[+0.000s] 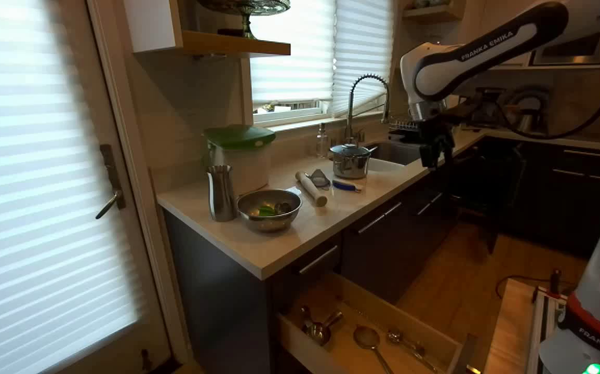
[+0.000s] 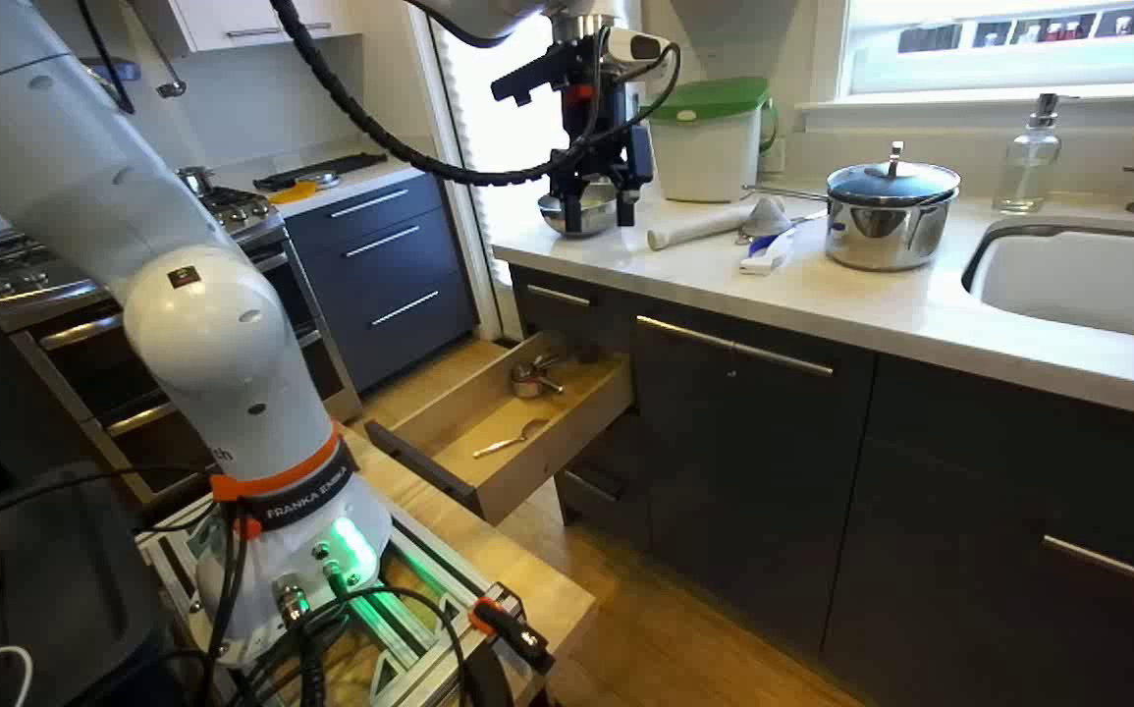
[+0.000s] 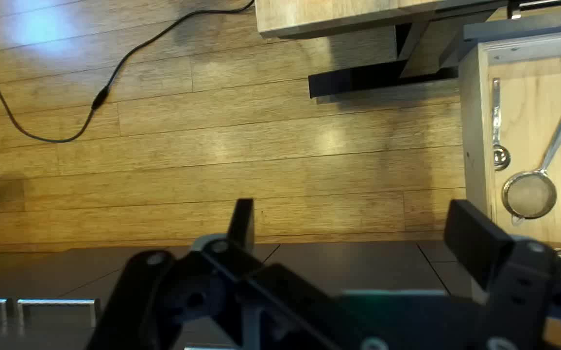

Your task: Put the rolling pin in the open drawer

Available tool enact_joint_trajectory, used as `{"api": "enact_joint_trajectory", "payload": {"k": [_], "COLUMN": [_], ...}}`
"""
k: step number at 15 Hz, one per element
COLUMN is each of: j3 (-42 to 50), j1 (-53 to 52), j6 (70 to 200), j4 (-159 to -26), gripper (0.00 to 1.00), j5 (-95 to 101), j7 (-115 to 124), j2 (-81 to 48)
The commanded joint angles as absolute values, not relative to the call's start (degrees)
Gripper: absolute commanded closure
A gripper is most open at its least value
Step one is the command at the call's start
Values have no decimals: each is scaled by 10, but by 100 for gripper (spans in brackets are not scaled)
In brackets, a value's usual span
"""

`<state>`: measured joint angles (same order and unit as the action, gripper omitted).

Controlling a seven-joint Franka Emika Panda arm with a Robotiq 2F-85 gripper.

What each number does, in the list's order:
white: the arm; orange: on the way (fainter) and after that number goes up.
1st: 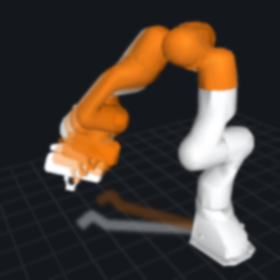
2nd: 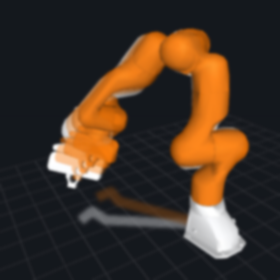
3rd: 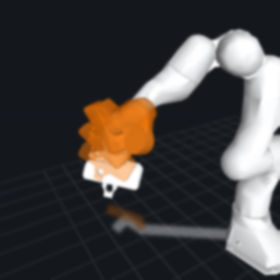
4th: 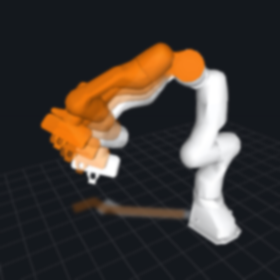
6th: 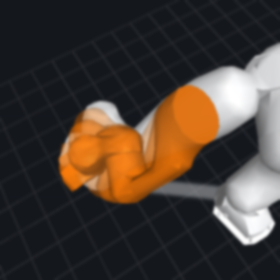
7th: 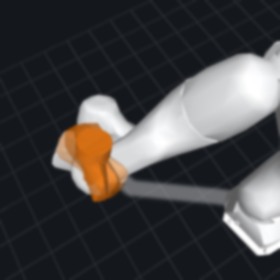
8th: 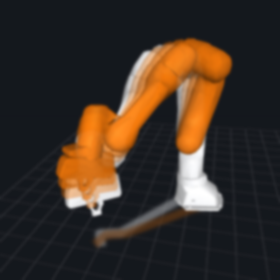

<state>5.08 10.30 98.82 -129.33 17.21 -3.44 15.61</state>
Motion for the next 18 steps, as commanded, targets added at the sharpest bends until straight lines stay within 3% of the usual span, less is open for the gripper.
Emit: {"api": "enact_joint_trajectory", "payload": {"k": [1,6,13,18], "j3": [60,60,67,47], "j1": [93,93,70,42], "j6": [987,987,1300,1358], "j4": [-1293,-1292,-1251,-1175], "gripper": [0,0,0,0], "j5": [174,174,90,-76], "j7": [-32,-32,-34,-9], "j2": [156,156,77,-40]}}
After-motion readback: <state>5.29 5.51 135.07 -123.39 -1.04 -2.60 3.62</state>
